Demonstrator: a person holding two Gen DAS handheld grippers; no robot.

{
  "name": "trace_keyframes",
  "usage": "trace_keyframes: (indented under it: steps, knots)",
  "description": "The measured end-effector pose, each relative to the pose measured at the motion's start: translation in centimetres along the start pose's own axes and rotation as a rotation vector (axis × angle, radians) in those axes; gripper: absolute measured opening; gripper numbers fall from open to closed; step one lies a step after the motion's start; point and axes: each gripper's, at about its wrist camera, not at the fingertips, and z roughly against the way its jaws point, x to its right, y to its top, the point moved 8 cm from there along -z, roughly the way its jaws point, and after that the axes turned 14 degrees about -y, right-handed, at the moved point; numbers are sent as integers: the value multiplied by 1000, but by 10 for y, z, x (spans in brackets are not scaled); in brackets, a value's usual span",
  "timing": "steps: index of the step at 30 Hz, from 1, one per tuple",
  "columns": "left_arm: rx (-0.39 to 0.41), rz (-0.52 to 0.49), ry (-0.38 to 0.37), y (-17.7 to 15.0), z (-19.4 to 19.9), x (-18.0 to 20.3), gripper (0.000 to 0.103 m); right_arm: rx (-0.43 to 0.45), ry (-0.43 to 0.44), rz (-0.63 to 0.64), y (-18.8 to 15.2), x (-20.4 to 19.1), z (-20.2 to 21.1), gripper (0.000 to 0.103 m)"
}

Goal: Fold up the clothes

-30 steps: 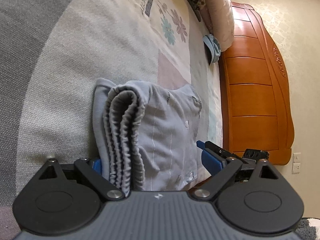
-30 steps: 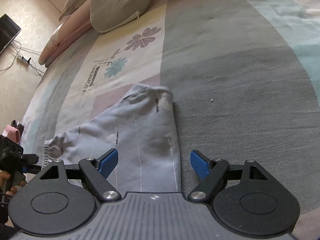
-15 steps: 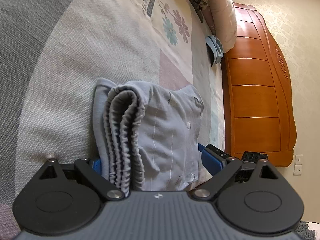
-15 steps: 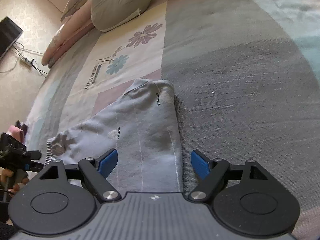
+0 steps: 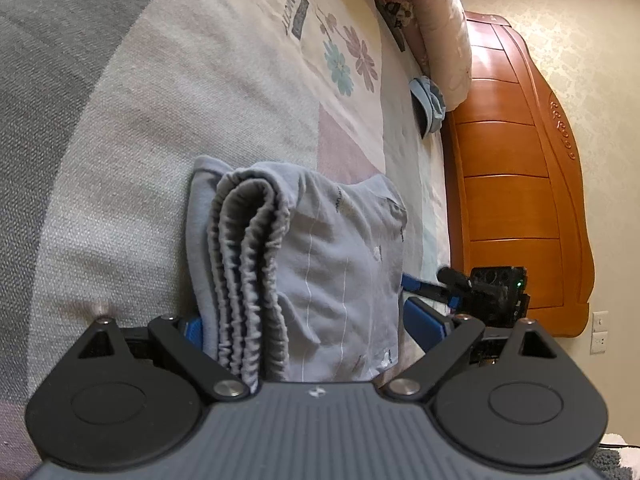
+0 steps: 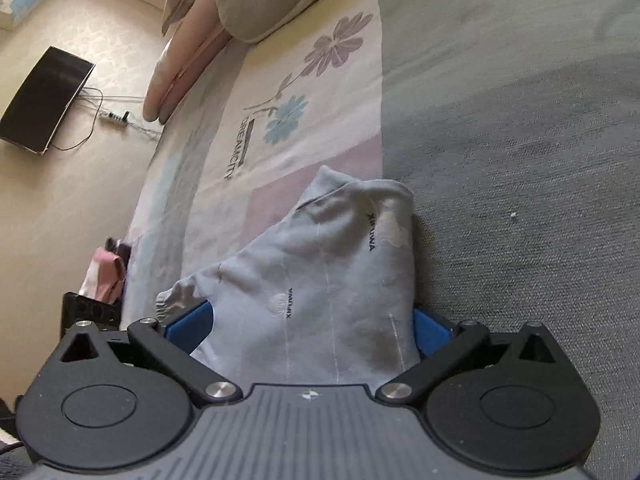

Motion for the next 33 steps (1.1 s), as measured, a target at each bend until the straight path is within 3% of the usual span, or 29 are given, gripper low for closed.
trace_keyframes:
  steps: [2, 7, 12, 16, 19, 25, 30, 33]
  knots:
    - [7, -2, -6, 0, 1, 0, 93, -46, 48, -20, -4, 2, 0, 103]
    - [12, 0, -8, 1, 1, -1, 94, -61, 135, -38, -13, 5, 2, 103]
    - [24, 1, 3, -2, 2, 0, 94, -67, 164, -32, 12, -11, -17, 103]
    - [54, 39, -12, -8, 9, -3, 93, -116, 212, -38, -3, -12, -13, 103]
    - [44, 26, -9, 0, 5, -2, 94, -105, 224, -3, -11, -14, -11, 103]
    - [22, -3, 25, 7, -5, 4, 95, -63, 248, -47, 4, -20, -19, 103]
    - [45, 24, -17, 1, 4, -3, 93, -48, 283, -3, -10, -18, -10, 103]
    - [43, -28, 24, 10, -7, 4, 94, -27, 301, -41, 0, -18, -16, 103]
